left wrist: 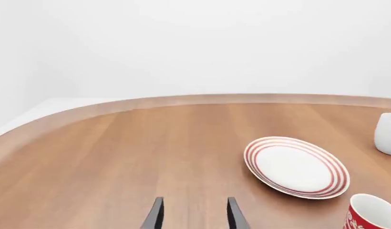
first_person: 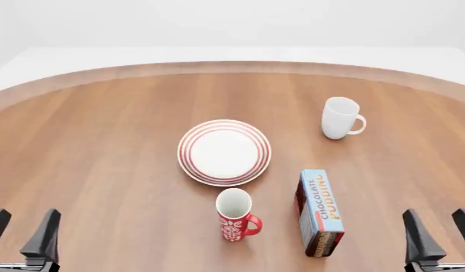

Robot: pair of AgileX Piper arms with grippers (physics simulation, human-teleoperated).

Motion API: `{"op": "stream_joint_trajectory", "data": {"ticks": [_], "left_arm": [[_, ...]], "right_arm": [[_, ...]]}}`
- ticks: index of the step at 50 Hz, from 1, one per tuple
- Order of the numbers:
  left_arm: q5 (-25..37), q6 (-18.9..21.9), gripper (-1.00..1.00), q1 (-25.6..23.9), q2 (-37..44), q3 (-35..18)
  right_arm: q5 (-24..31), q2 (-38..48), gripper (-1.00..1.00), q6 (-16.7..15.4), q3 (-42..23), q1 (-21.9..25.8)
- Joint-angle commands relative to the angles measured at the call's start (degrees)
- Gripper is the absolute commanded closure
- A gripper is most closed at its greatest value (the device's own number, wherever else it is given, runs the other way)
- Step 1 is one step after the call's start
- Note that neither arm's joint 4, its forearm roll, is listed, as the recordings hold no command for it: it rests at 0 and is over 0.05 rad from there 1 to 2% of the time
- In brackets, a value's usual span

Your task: Pick up the red mug and put it on the plate

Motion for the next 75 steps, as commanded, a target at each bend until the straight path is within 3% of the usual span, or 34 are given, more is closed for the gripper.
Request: {"op": "stream_joint_trajectory", "data": {"ticks": [1, 3, 4, 10, 11, 15, 17, 19, 22, 23, 25, 26, 29, 32, 37, 39, 49, 51, 53, 56, 60, 64, 70, 75], "left_arm": [[-0.1, 0.0, -1.0, 0.0, 0.3, -0.1], [-0.1, 0.0, -1.0, 0.0, 0.3, -0.1], [-0.1, 0.0, -1.0, 0.0, 0.3, -0.1], [-0.1, 0.0, -1.0, 0.0, 0.3, -0.1], [-0.1, 0.0, -1.0, 0.0, 0.3, -0.1], [-0.1, 0.0, -1.0, 0.0, 0.3, -0.1], [-0.1, 0.0, -1.0, 0.0, 0.3, -0.1], [-0.1, 0.0, -1.0, 0.0, 0.3, -0.1], [-0.1, 0.0, -1.0, 0.0, 0.3, -0.1], [-0.1, 0.0, -1.0, 0.0, 0.3, -0.1], [-0.1, 0.0, -1.0, 0.0, 0.3, -0.1], [-0.1, 0.0, -1.0, 0.0, 0.3, -0.1], [-0.1, 0.0, -1.0, 0.0, 0.3, -0.1], [-0.1, 0.0, -1.0, 0.0, 0.3, -0.1], [-0.1, 0.0, -1.0, 0.0, 0.3, -0.1], [-0.1, 0.0, -1.0, 0.0, 0.3, -0.1], [-0.1, 0.0, -1.0, 0.0, 0.3, -0.1], [-0.1, 0.0, -1.0, 0.0, 0.3, -0.1], [-0.1, 0.0, -1.0, 0.0, 0.3, -0.1], [-0.1, 0.0, -1.0, 0.0, 0.3, -0.1], [-0.1, 0.0, -1.0, 0.0, 0.3, -0.1], [-0.1, 0.0, -1.0, 0.0, 0.3, -0.1], [-0.1, 0.0, -1.0, 0.0, 0.3, -0.1], [-0.1, 0.0, -1.0, 0.0, 0.3, -0.1]], "right_arm": [[0.7, 0.4, -1.0, -0.5, -0.7, 1.8], [0.7, 0.4, -1.0, -0.5, -0.7, 1.8], [0.2, 2.9, -1.0, -2.8, -2.7, 4.7], [-1.3, 5.7, -1.0, -3.6, -3.9, 5.9], [-0.2, 9.2, -1.0, -3.7, -8.4, 8.4], [-1.3, 14.8, -1.0, -7.1, -11.7, 11.6], [-2.3, 18.1, -1.0, -8.5, -14.1, 10.2], [-2.8, 22.1, -1.0, -7.1, -15.7, 11.3], [-1.7, 23.0, -1.0, -8.0, -18.2, 12.7], [-1.6, 27.1, -1.0, -7.3, -19.6, 15.9], [-1.3, 28.8, -1.0, -7.7, -20.3, 17.3], [1.7, 29.4, -1.0, -6.9, -23.6, 18.2], [3.1, 33.1, -1.0, -5.3, -26.7, 19.0], [6.9, 36.4, -1.0, -6.7, -31.8, 20.8], [15.3, 40.5, -1.0, -6.2, -41.7, 26.2], [16.1, 42.6, -1.0, -5.4, -43.4, 27.6], [24.6, 51.9, -1.0, -5.5, -58.1, 30.6], [27.0, 54.1, -1.0, -7.1, -61.3, 31.6], [29.8, 56.4, -1.0, -5.0, -65.4, 32.2], [33.8, 59.4, -1.0, -5.3, -69.3, 33.5], [36.2, 61.9, -1.0, -5.1, -71.9, 33.3], [38.3, 63.6, -1.0, -8.8, -72.5, 33.0], [42.1, 66.5, -1.0, -7.1, -76.4, 30.8], [42.7, 65.9, -1.0, -7.7, -75.0, 31.7]]}}
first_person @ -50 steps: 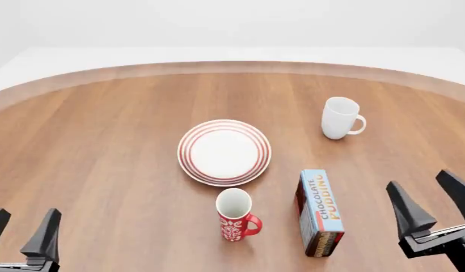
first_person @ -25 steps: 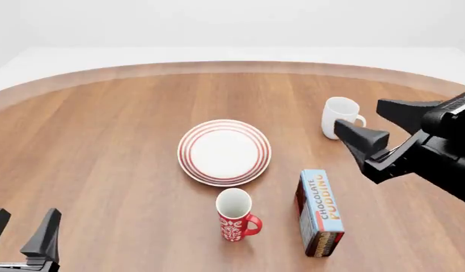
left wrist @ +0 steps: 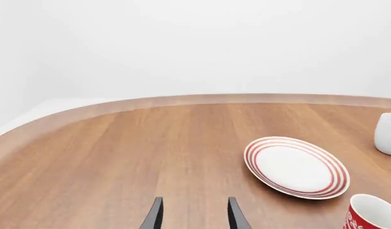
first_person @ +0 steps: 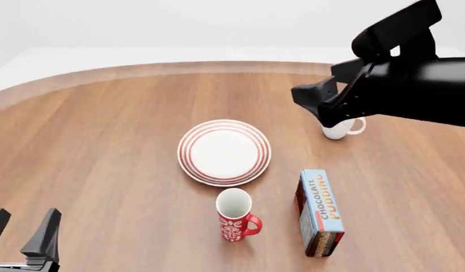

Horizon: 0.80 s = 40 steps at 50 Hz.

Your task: Pick up the red mug and put it on the plate

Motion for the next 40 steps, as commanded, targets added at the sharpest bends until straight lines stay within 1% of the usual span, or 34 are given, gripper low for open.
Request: {"op": "stream_joint_trajectory", "data": {"ticks": [1, 3, 4, 6, 7, 9, 12, 13, 17, 19, 20, 27, 35, 36, 40], "left_arm": [[0.0, 0.0, -1.0, 0.0, 0.0, 0.0], [0.0, 0.0, -1.0, 0.0, 0.0, 0.0], [0.0, 0.0, -1.0, 0.0, 0.0, 0.0], [0.0, 0.0, -1.0, 0.0, 0.0, 0.0], [0.0, 0.0, -1.0, 0.0, 0.0, 0.0], [0.0, 0.0, -1.0, 0.0, 0.0, 0.0], [0.0, 0.0, -1.0, 0.0, 0.0, 0.0], [0.0, 0.0, -1.0, 0.0, 0.0, 0.0], [0.0, 0.0, -1.0, 0.0, 0.0, 0.0], [0.0, 0.0, -1.0, 0.0, 0.0, 0.0], [0.0, 0.0, -1.0, 0.0, 0.0, 0.0], [0.0, 0.0, -1.0, 0.0, 0.0, 0.0], [0.0, 0.0, -1.0, 0.0, 0.0, 0.0], [0.0, 0.0, -1.0, 0.0, 0.0, 0.0], [0.0, 0.0, -1.0, 0.0, 0.0, 0.0]], "right_arm": [[5.3, 3.2, -1.0, -0.5, -3.9, 0.5], [5.5, 3.1, -1.0, 0.1, -4.4, 0.9], [5.8, 2.8, -1.0, 0.4, -4.8, 1.9], [6.0, 3.0, -1.0, -0.5, -4.3, 1.2], [6.5, 2.9, -1.0, 0.0, -4.4, 1.9], [7.1, 2.9, -1.0, -0.3, -4.2, 2.3], [7.4, 2.9, -1.0, 0.5, -4.0, 3.2], [7.5, 3.3, -1.0, 1.3, -4.2, 3.6], [7.5, 4.1, -1.0, 1.6, -3.6, 4.7], [7.6, 4.8, -1.0, 1.4, -2.9, 4.4], [8.0, 5.2, -1.0, 2.0, -3.0, 4.8], [9.2, 6.2, -1.0, 1.3, -3.5, 6.8], [8.2, 7.2, -1.0, 1.8, -1.2, 7.3], [7.2, 7.6, -1.0, 2.2, 0.4, 7.6], [6.2, 8.2, -1.0, 2.7, 1.6, 7.3]]}}
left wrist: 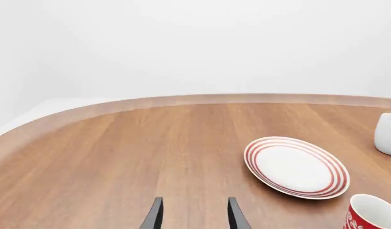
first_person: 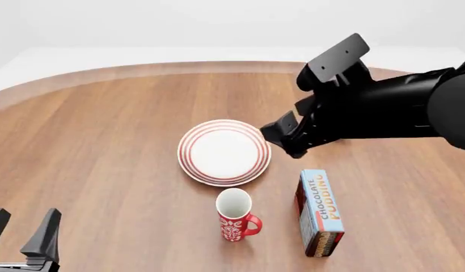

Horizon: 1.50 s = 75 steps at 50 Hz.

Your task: Pick up the red mug and put it on the plate

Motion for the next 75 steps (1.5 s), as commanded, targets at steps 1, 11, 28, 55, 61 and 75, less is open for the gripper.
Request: {"op": "stream_joint_trajectory", "data": {"ticks": [1, 11, 28, 55, 61, 75], "left_arm": [[0.0, 0.0, -1.0, 0.0, 0.0, 0.0], [0.0, 0.0, -1.0, 0.0, 0.0, 0.0], [0.0, 0.0, -1.0, 0.0, 0.0, 0.0], [0.0, 0.0, -1.0, 0.0, 0.0, 0.0], [0.0, 0.0, -1.0, 0.0, 0.0, 0.0], [0.0, 0.0, -1.0, 0.0, 0.0, 0.0]], "right_arm": [[-1.7, 2.1, -1.0, 1.3, 3.2, 1.2], [-3.9, 3.8, -1.0, 2.2, 4.8, 1.1], [-7.6, 3.9, -1.0, 5.0, 8.0, 4.7], [-11.8, 5.4, -1.0, 7.7, 15.1, 8.3], [-12.6, 5.3, -1.0, 5.9, 16.1, 6.6], [-14.5, 6.1, -1.0, 2.0, 17.9, 6.0]]}}
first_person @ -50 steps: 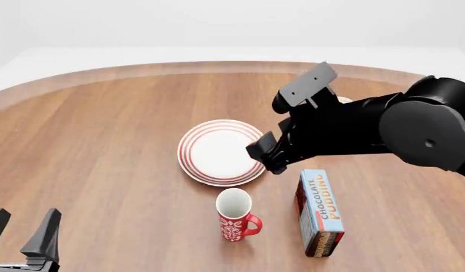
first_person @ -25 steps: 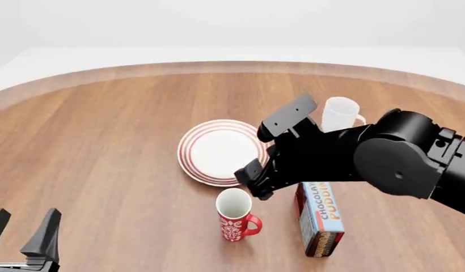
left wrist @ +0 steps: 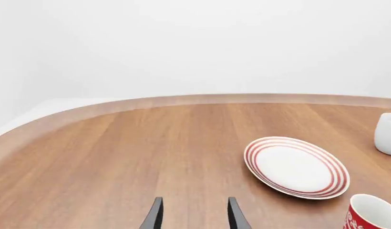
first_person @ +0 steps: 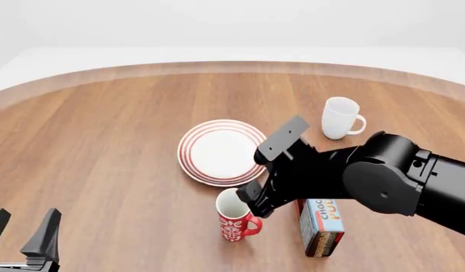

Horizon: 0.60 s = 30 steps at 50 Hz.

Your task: Pick up the red mug and put it on the plate

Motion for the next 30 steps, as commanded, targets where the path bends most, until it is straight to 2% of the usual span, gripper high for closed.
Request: {"op": "stream_joint_trajectory", "data": {"ticks": [1, 7, 16, 30], "left_arm": [[0.0, 0.0, -1.0, 0.0, 0.0, 0.0], [0.0, 0.0, -1.0, 0.0, 0.0, 0.0], [0.0, 0.0, -1.0, 0.0, 0.0, 0.0], [0.0, 0.0, -1.0, 0.0, 0.0, 0.0]], "right_arm": [[-1.6, 0.9, -1.0, -1.8, 1.3, -0.5], [-2.2, 1.8, -1.0, -1.1, 1.3, 0.0], [-2.5, 2.9, -1.0, -2.1, 1.1, 0.4], [-4.7, 4.2, -1.0, -0.4, 2.8, 1.9]]}}
